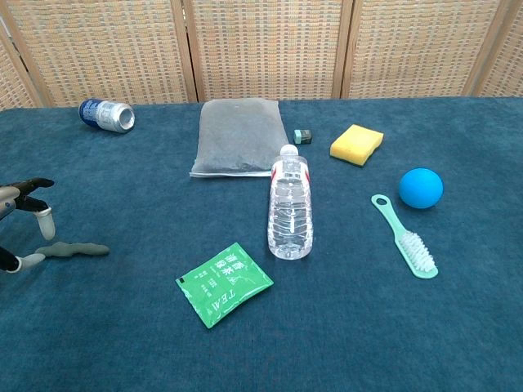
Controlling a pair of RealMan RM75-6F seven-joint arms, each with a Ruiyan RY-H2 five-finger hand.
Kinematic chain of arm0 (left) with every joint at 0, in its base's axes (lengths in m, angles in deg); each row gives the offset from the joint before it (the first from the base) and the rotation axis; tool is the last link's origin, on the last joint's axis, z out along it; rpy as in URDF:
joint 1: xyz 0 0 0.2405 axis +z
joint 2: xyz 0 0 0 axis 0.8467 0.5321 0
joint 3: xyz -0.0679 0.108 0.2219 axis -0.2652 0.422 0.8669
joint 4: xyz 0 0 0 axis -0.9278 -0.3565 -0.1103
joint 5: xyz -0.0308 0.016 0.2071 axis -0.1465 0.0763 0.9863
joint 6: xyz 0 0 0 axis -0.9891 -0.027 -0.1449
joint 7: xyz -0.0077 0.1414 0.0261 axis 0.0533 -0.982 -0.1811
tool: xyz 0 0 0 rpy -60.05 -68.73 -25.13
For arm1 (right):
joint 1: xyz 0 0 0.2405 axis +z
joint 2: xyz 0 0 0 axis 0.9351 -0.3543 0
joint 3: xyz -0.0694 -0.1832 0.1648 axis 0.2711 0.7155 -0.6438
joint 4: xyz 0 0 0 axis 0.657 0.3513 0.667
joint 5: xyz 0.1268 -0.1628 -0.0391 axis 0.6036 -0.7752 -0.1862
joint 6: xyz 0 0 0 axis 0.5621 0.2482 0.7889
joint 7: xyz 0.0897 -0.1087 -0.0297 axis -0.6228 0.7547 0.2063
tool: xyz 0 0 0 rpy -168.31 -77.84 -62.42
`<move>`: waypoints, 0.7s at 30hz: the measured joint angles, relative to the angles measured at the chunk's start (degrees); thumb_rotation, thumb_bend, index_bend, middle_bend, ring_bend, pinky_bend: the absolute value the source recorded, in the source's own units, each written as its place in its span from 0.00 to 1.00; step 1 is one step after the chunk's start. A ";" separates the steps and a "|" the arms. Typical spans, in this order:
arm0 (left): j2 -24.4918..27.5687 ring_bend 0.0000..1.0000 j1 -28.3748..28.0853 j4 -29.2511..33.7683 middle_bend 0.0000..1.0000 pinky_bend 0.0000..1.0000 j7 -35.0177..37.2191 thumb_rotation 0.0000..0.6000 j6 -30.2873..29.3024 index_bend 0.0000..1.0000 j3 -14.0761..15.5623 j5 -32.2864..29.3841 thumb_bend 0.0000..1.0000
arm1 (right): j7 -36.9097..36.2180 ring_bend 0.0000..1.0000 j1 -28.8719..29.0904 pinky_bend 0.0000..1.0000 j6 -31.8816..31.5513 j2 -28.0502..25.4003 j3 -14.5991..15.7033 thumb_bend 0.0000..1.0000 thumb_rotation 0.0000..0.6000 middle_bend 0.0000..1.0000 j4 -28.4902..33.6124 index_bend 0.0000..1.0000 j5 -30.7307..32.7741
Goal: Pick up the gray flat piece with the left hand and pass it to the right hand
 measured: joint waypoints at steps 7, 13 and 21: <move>-0.68 0.00 -0.54 -0.86 0.00 0.00 -0.03 1.00 0.77 0.50 -0.03 -0.55 0.33 | -0.33 0.00 0.02 0.00 0.10 -0.10 0.05 0.00 1.00 0.00 -0.01 0.00 0.05; -1.57 0.00 -1.09 -1.50 0.00 0.00 -0.68 1.00 1.23 0.51 -0.15 -1.15 0.34 | -0.98 0.00 0.10 0.00 0.32 -0.23 0.02 0.00 1.00 0.00 -0.11 0.00 0.25; -2.28 0.00 -1.58 -2.01 0.00 0.00 -1.24 1.00 1.20 0.52 -0.46 -1.62 0.37 | -1.63 0.00 0.13 0.00 0.34 -0.40 0.01 0.00 1.00 0.00 -0.20 0.00 0.29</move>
